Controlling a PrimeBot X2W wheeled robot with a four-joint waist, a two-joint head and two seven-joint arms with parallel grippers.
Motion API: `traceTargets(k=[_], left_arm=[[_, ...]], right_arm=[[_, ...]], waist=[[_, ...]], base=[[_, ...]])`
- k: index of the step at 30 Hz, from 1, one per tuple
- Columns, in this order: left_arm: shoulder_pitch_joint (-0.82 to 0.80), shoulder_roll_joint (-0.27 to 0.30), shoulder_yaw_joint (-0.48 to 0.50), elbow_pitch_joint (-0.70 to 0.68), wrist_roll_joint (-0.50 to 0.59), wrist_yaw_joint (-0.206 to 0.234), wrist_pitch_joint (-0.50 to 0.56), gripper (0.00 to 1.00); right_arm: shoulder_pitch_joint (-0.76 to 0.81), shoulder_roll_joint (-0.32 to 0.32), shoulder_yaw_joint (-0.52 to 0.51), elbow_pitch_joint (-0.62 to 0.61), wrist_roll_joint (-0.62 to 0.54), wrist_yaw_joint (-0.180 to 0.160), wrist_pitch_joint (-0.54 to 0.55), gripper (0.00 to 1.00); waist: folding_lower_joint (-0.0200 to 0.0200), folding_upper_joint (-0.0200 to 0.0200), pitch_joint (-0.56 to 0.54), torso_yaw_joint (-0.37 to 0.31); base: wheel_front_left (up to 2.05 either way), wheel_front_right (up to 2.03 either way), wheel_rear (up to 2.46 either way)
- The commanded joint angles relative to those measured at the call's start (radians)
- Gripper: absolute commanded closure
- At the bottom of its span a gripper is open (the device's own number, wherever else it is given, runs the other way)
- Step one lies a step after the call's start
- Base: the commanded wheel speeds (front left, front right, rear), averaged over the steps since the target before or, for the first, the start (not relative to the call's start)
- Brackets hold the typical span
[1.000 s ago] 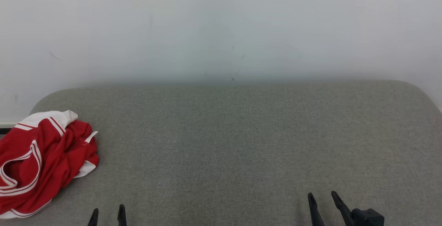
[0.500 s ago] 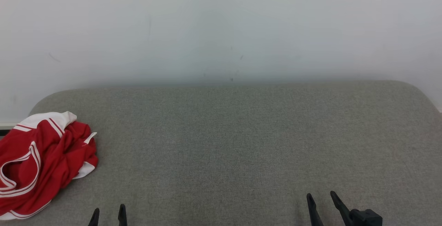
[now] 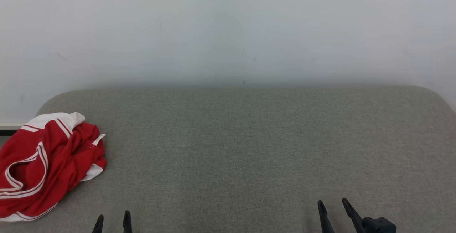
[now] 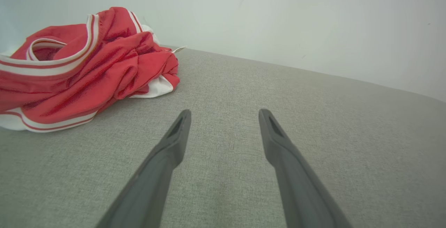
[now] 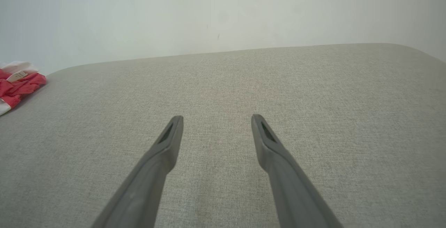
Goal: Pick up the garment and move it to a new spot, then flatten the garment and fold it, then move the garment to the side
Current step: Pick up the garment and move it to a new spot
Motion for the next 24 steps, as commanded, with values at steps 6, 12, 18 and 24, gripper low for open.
traceTargets(k=[6,12,18,24], left_arm=[[-0.007,0.008,0.005,0.001,0.009,0.002,-0.003,0.00],[0.005,0.011,0.008,-0.011,0.012,0.002,-0.003,0.00],[0.020,0.021,0.020,-0.019,0.009,0.002,-0.003,0.00],[0.030,0.035,0.030,-0.026,0.014,0.002,-0.003,0.00]], right_arm=[[0.012,-0.002,0.001,-0.004,0.012,-0.002,-0.005,0.00],[0.018,-0.002,0.009,-0.010,0.028,-0.002,-0.003,0.00],[0.023,-0.002,0.024,-0.014,0.048,-0.002,-0.003,0.00],[0.022,-0.002,0.035,-0.012,0.059,-0.002,-0.003,0.00]], waist=[[0.0000,0.0000,-0.004,0.069],[0.0000,0.0000,-0.009,0.145],[0.0000,0.0000,-0.015,0.242],[0.0000,0.0000,-0.017,0.339]], base=[[0.00,0.00,0.00],[0.00,0.00,0.00],[0.00,0.00,0.00],[0.00,0.00,0.00]])
